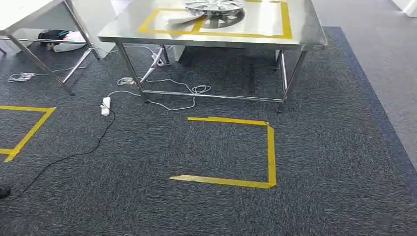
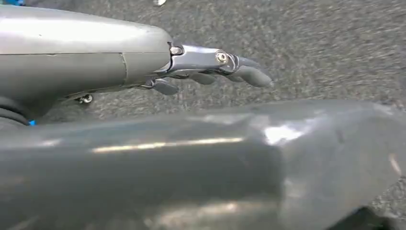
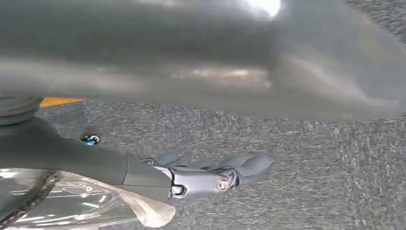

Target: Take the parts from the cabinet and place them on the table.

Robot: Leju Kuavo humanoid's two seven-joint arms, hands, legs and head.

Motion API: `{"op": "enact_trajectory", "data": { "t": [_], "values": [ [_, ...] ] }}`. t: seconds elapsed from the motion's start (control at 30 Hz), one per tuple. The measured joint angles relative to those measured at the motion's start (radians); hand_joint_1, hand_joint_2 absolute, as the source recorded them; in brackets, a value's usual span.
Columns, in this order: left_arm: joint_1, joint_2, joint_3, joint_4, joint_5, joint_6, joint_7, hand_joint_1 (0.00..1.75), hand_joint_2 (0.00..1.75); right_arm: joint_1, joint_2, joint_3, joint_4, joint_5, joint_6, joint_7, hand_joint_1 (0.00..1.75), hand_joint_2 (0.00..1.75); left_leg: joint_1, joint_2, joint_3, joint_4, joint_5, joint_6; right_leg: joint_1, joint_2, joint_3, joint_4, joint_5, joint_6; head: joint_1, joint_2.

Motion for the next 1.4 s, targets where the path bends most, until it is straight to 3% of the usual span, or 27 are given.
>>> {"op": "enact_trajectory", "data": {
  "t": [0.03, 0.07, 0.1, 0.17, 0.2, 0.23, 0.33, 0.57, 1.1, 1.13, 1.2, 1.23, 1.27, 1.3, 1.37, 1.4],
  "values": [
    [-0.001, 0.0, 0.002, -0.001, 0.0, 0.0, 0.002, 0.0, 0.0, -0.001, 0.0, -0.001, 0.0, 0.0, 0.0, -0.001, 0.0, 0.0, 0.0, -0.002, 0.045, -0.082, -0.001, 0.005, 0.0, 0.0, 0.006, 0.006, -0.001, 0.004, 0.0, 0.0],
    [-0.001, 0.0, 0.005, -0.001, 0.0, 0.0, 0.003, 0.0, 0.0, -0.002, 0.0, -0.002, 0.0, 0.001, 0.0, -0.001, 0.0, 0.0, -0.004, -0.004, 0.063, -0.103, -0.014, 0.011, 0.004, 0.0, -0.014, 0.01, -0.001, 0.011, -0.001, 0.0],
    [-0.002, -0.001, 0.006, -0.002, 0.0, 0.0, 0.003, 0.0, 0.0, -0.003, 0.0, -0.003, 0.0, 0.002, -0.001, -0.002, 0.0, 0.0, -0.006, -0.005, 0.056, -0.106, -0.012, 0.02, 0.005, 0.0, -0.01, 0.012, 0.003, 0.02, 0.001, 0.0],
    [-0.001, -0.002, 0.007, -0.004, 0.0, -0.002, 0.003, 0.0, 0.0, -0.003, 0.0, -0.006, 0.0, 0.004, -0.001, -0.003, 0.0, 0.0, -0.004, -0.006, 0.051, -0.116, -0.012, 0.029, 0.006, 0.0, -0.01, 0.017, -0.003, 0.027, 0.0, 0.0],
    [0.0, -0.003, 0.008, -0.005, 0.0, -0.002, 0.003, 0.0, 0.0, -0.003, 0.0, -0.007, 0.0, 0.004, -0.002, -0.005, 0.0, 0.0, -0.005, -0.006, 0.047, -0.116, -0.011, 0.027, 0.006, 0.002, -0.015, 0.016, 0.006, 0.005, 0.002, 0.0],
    [0.002, -0.005, 0.008, -0.006, 0.001, -0.002, 0.003, 0.0, 0.0, -0.003, 0.0, -0.008, 0.0, 0.005, -0.004, -0.005, 0.0, 0.0, -0.006, -0.006, 0.046, -0.115, -0.01, 0.029, 0.006, 0.001, -0.024, 0.015, 0.004, 0.001, 0.003, 0.0],
    [0.001, -0.01, 0.014, -0.009, 0.001, -0.005, 0.003, 0.0, 0.0, -0.006, 0.0, -0.01, 0.0, 0.01, -0.008, -0.005, 0.0, 0.0, -0.01, -0.005, 0.045, -0.115, -0.009, 0.036, 0.003, 0.002, -0.026, 0.009, 0.011, 0.006, 0.002, 0.0],
    [0.001, -0.011, 0.023, -0.016, 0.001, -0.006, 0.003, 0.0, 0.0, -0.008, 0.0, -0.022, 0.002, 0.021, -0.012, -0.008, 0.0, 0.0, -0.017, -0.004, 0.038, -0.114, -0.003, 0.046, -0.005, 0.002, -0.032, 0.006, 0.021, 0.032, 0.002, 0.0],
    [0.001, -0.01, 0.039, -0.02, -0.016, -0.013, 0.008, 0.0, 0.0, -0.014, 0.0, -0.044, 0.006, 0.065, -0.018, -0.016, 0.0, 0.0, -0.015, -0.004, 0.036, -0.114, 0.002, 0.043, -0.003, 0.002, -0.04, 0.013, 0.022, 0.034, 0.001, 0.0],
    [0.001, -0.008, 0.04, -0.021, -0.021, -0.013, 0.008, 0.0, 0.0, -0.015, 0.0, -0.047, 0.006, 0.073, -0.019, -0.016, 0.0, 0.0, -0.016, -0.005, 0.036, -0.112, 0.001, 0.044, -0.004, 0.002, -0.039, 0.011, 0.024, 0.035, 0.001, 0.0],
    [0.002, -0.007, 0.041, -0.022, -0.026, -0.013, 0.009, 0.0, 0.0, -0.016, 0.003, -0.049, 0.007, 0.089, -0.025, -0.016, 0.0, 0.0, -0.021, -0.006, 0.033, -0.122, 0.009, 0.062, -0.006, -0.003, -0.023, -0.002, 0.034, 0.05, -0.001, 0.0],
    [0.0, -0.008, 0.041, -0.022, -0.029, -0.013, 0.009, 0.0, 0.0, -0.017, 0.003, -0.049, 0.007, 0.097, -0.027, -0.016, 0.0, 0.0, -0.006, -0.007, 0.043, -0.146, 0.025, 0.066, -0.006, -0.002, -0.029, 0.004, 0.024, 0.05, 0.001, 0.0],
    [-0.001, -0.008, 0.041, -0.022, -0.031, -0.013, 0.009, 0.0, 0.0, -0.017, 0.003, -0.049, 0.007, 0.104, -0.03, -0.017, 0.0, 0.0, -0.008, -0.01, 0.044, -0.156, 0.031, 0.069, -0.005, 0.004, -0.04, 0.019, 0.004, 0.05, 0.002, 0.0],
    [-0.002, -0.007, 0.042, -0.022, -0.031, -0.016, 0.011, 0.0, 0.0, -0.017, 0.003, -0.05, 0.007, 0.113, -0.032, -0.016, 0.0, 0.0, -0.007, -0.012, 0.037, -0.155, 0.036, 0.074, -0.006, 0.011, -0.073, 0.085, -0.041, 0.049, 0.004, 0.0],
    [-0.001, -0.007, 0.047, -0.022, -0.031, -0.03, 0.019, 0.0, 0.0, -0.018, 0.003, -0.05, 0.008, 0.128, -0.032, -0.015, 0.0, 0.0, -0.007, -0.018, 0.028, -0.154, 0.038, 0.071, -0.011, 0.013, -0.156, 0.259, -0.115, 0.055, 0.003, 0.0],
    [-0.001, -0.007, 0.048, -0.022, -0.031, -0.034, 0.024, 0.0, 0.0, -0.017, 0.003, -0.05, 0.008, 0.131, -0.032, -0.014, 0.0, 0.0, -0.006, -0.023, 0.025, -0.152, 0.04, 0.068, -0.013, 0.013, -0.183, 0.312, -0.126, 0.059, 0.003, 0.0]
  ]
}}
